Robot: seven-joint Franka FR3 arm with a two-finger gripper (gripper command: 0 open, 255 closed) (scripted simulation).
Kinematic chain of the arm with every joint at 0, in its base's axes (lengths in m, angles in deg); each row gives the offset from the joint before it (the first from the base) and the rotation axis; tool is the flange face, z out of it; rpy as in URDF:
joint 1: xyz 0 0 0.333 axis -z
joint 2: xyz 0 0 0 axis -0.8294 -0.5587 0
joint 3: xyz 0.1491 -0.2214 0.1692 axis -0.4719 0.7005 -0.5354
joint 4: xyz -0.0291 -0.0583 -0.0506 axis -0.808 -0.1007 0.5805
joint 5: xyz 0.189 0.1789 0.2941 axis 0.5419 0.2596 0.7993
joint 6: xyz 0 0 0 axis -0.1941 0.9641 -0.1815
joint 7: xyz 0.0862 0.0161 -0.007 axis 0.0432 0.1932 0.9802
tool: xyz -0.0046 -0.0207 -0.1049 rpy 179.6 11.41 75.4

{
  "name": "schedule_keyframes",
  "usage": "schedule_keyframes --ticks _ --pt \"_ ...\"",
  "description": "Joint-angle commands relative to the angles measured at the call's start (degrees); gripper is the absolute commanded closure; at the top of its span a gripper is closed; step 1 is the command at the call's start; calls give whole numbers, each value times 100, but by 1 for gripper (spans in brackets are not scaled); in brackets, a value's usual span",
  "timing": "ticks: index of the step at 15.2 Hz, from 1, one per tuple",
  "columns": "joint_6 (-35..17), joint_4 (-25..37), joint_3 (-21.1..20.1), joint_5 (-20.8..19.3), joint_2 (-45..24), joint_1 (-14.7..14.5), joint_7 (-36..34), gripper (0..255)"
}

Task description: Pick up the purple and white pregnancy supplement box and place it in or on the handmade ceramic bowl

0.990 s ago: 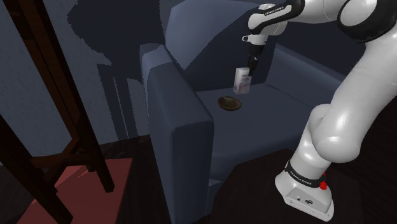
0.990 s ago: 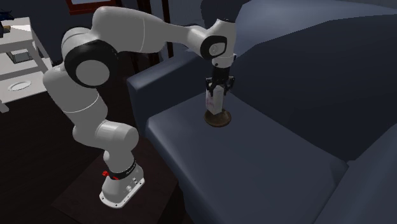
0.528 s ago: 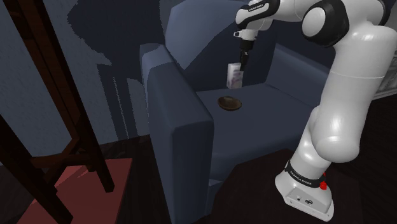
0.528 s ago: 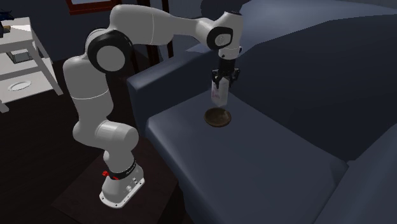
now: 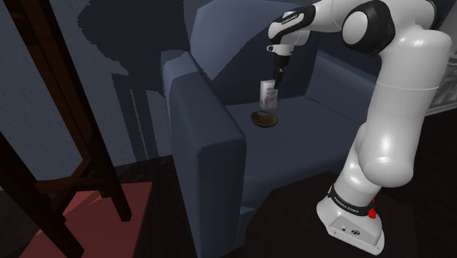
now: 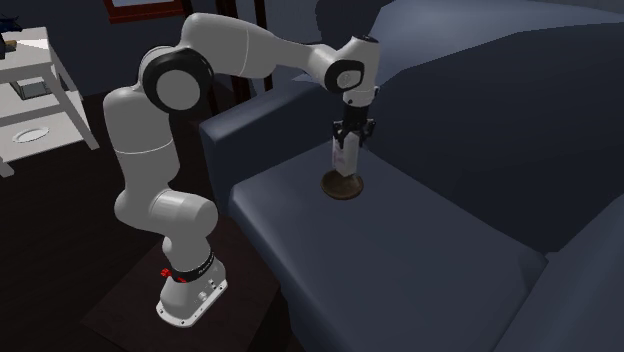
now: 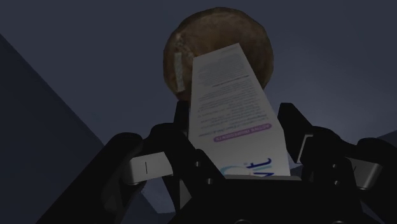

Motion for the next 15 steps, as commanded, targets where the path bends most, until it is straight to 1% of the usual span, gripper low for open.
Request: schedule_keyframes --ticks 1,12,15 --pt "-148 -117 -10 39 -38 6 28 255" --pt "-896 -651 -103 365 -373 94 263 255" --pt "-915 -663 -107 376 -384 97 271 255"
